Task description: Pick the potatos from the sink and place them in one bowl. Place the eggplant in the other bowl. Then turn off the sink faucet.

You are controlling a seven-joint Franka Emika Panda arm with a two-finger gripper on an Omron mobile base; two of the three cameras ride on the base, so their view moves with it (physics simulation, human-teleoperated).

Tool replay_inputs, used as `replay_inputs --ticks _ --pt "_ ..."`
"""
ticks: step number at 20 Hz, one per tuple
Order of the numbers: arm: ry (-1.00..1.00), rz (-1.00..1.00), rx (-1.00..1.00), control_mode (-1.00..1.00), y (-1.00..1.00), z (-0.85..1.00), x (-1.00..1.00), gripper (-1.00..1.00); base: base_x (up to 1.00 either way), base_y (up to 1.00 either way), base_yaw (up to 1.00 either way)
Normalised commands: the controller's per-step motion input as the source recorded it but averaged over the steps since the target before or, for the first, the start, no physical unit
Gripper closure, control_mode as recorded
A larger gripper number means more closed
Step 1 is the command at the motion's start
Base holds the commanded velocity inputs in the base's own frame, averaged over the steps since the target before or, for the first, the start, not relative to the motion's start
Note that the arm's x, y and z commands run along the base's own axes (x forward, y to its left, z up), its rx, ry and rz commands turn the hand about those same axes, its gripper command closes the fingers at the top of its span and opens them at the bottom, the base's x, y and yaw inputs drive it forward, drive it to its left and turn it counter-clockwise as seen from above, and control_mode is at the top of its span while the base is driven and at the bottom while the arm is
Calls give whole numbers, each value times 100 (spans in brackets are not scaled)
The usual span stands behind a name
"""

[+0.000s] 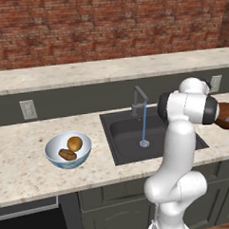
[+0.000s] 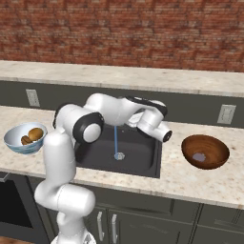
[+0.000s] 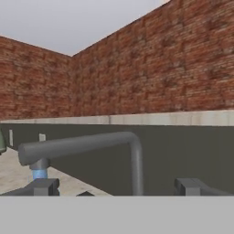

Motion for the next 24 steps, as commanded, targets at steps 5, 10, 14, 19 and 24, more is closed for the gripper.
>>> replay_inputs --ticks 5,10,14,19,24 --pt "3 0 0 -100 0 -1 18 -100 0 0 0" --pt "9 0 0 -100 0 0 3 -100 0 0 0" --pt "13 0 0 -100 0 0 0 -100 0 0 0" --pt "5 0 0 -100 8 0 0 -100 0 0 0" --pt "0 0 0 -100 15 -3 2 -100 0 0 0"
